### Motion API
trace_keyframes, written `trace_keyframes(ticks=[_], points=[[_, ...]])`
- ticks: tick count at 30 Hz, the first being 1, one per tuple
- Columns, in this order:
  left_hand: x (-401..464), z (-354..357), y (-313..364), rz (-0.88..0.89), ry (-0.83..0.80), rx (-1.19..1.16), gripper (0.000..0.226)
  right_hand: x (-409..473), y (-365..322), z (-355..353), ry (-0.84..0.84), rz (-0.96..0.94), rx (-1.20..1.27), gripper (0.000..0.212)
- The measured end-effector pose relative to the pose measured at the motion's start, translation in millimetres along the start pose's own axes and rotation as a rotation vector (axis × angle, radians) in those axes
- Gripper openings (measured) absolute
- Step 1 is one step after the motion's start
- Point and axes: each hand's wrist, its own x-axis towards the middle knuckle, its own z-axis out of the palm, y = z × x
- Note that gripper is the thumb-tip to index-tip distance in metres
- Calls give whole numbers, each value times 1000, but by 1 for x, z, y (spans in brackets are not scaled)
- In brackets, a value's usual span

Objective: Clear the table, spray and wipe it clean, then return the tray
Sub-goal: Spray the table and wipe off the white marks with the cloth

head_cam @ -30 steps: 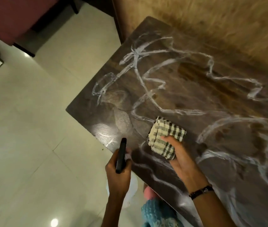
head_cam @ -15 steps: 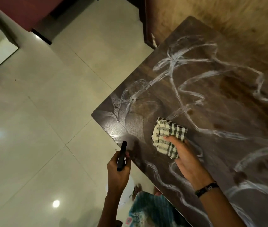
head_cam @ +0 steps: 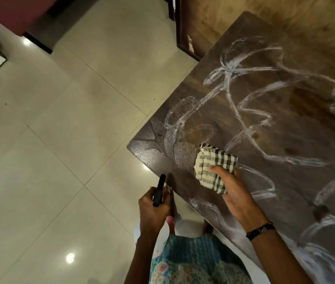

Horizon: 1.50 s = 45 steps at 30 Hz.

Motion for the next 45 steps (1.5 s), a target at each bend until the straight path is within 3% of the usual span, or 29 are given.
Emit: trace_keyframes(ticks=[2, 5, 10, 17, 19, 22, 24, 27, 29, 31, 33, 37, 41, 45], points=[[5, -8, -3, -9, -8, 10, 28, -1, 9, 7, 27, 15, -1, 47], [20, -22, -14, 23, -26, 41, 34, -2, 22, 17, 90, 55, -21, 53], [46, -41, -21, 83, -42, 63, 23, 0, 37, 32, 144, 106, -41, 100], [70, -55, -15, 119, -57, 105, 26, 4, 49, 49, 189, 67, -22, 93], [76, -56, -15, 99, -100, 88, 25, 1, 47, 54, 204, 36, -78, 78], [80, -55, -14, 124, -166, 110, 26, -3, 41, 61, 191, -58, -152, 24], [79, -52, -12, 146, -213, 165, 28, -3, 40, 65, 196, -138, -182, 20], [77, -52, -11, 206, -313, 234, 35, -2, 39, 75, 304, -311, -384, 27], [78, -53, -13, 225, -413, 255, 23, -1, 40, 80, 361, -469, -589, 40], [79, -55, -15, 220, -466, 257, 19, 2, 44, 81, 334, -619, -727, 56], [77, -57, -16, 222, -447, 263, 29, 5, 51, 79, 316, -702, -797, 61], [81, -64, -22, 219, -342, 248, 27, 11, 69, 71, 380, -767, -1039, 66], [88, -76, -22, 201, -264, 165, 21, 21, 90, 66, 160, -677, -1569, 74], [93, -87, -15, 176, -240, 116, 16, 34, 101, 74, 225, -648, -1621, 79]])
